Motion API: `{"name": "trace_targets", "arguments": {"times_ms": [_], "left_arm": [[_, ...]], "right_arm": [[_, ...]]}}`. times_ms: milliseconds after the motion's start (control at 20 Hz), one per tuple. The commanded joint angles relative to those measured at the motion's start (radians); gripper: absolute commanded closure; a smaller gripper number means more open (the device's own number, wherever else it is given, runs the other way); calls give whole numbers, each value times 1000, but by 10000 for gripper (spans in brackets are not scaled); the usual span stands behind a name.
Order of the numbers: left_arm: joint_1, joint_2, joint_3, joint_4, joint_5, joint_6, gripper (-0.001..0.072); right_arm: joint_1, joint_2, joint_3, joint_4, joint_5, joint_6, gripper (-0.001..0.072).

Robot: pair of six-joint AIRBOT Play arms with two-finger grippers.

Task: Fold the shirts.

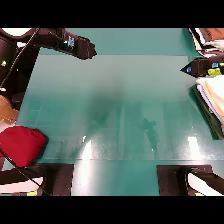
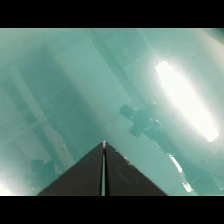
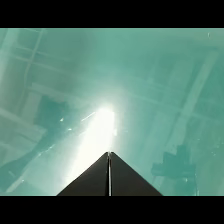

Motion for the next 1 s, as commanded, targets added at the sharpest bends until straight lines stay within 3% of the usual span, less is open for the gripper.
{"name": "trace_targets", "arguments": {"times_ms": [0, 500, 700, 850, 950], "left_arm": [[0, 0, 1, 0, 0, 0, 678], [0, 0, 1, 0, 4, 0, 678], [8, 4, 2, 11, 72, 2, 678], [70, 65, -2, 125, -153, 0, 679], [130, 164, -59, 233, -231, -2, 679]], "right_arm": [[1, 0, 1, 0, 2, 0, 695], [1, 0, 1, 0, 22, 0, 695], [1, 0, 1, 0, 38, 0, 695], [1, 0, 1, 2, 40, 0, 695], [1, 0, 1, 2, 40, 0, 695]]}}
